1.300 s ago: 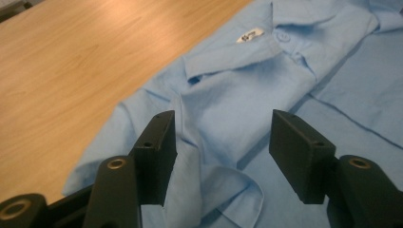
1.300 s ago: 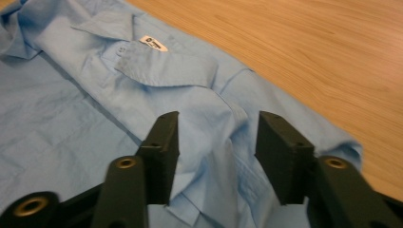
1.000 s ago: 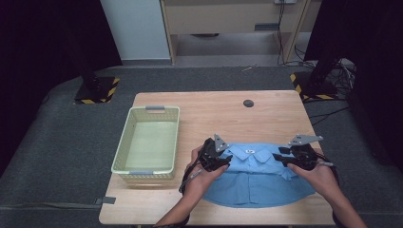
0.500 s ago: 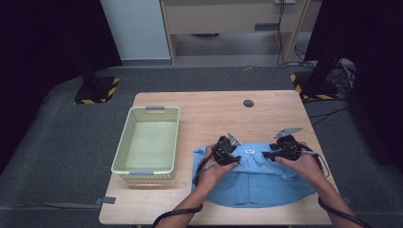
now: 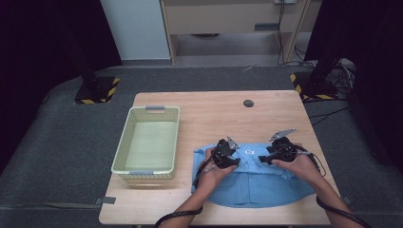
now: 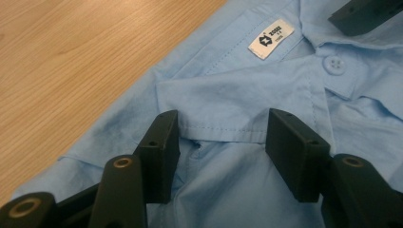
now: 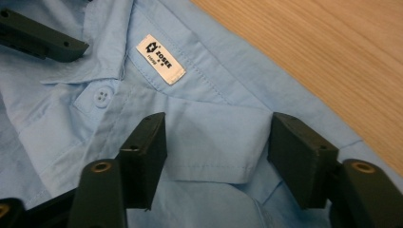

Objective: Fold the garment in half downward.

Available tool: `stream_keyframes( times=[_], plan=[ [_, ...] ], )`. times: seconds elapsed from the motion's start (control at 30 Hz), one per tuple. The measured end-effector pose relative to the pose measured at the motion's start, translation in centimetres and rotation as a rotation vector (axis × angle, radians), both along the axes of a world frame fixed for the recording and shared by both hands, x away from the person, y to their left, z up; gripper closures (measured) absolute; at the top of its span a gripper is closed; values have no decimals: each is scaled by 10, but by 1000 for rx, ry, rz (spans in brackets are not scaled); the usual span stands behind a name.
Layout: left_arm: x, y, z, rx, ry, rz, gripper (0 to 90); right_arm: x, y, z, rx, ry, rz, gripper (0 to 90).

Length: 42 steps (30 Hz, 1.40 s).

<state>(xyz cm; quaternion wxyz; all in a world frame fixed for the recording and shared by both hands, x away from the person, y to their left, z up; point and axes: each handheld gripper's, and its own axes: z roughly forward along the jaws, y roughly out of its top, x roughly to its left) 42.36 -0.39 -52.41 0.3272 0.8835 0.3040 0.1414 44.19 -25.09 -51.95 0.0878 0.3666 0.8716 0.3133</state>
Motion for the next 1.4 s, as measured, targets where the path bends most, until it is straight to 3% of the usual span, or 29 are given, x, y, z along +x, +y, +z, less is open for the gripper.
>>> stream_keyframes(
  times=[0.27, 0.47, 0.67, 0.8, 0.87, 1.23, 1.4],
  plan=[
    [-5, -1, -1, 1, -27, -6, 505, -4, 2, 2, 33, -19, 5, 637],
    [-6, -1, 0, 3, -26, -5, 500, -13, 4, 7, 33, -81, 24, 839],
    [-5, 5, 2, 6, -34, 11, 391, -28, 4, 14, 17, -170, 49, 865],
    [-2, 10, 6, -5, -45, 12, 359, -40, 1, 18, 34, -225, 72, 868],
    [1, 12, 9, -11, -32, 0, 358, -44, -1, 19, 37, -242, 85, 867],
    [19, 1, 9, -12, 52, -75, 406, -45, -1, 12, 33, -240, 109, 867],
    [26, -6, 5, 18, 79, -105, 401, -44, 1, 9, 30, -237, 116, 867]
  ],
)
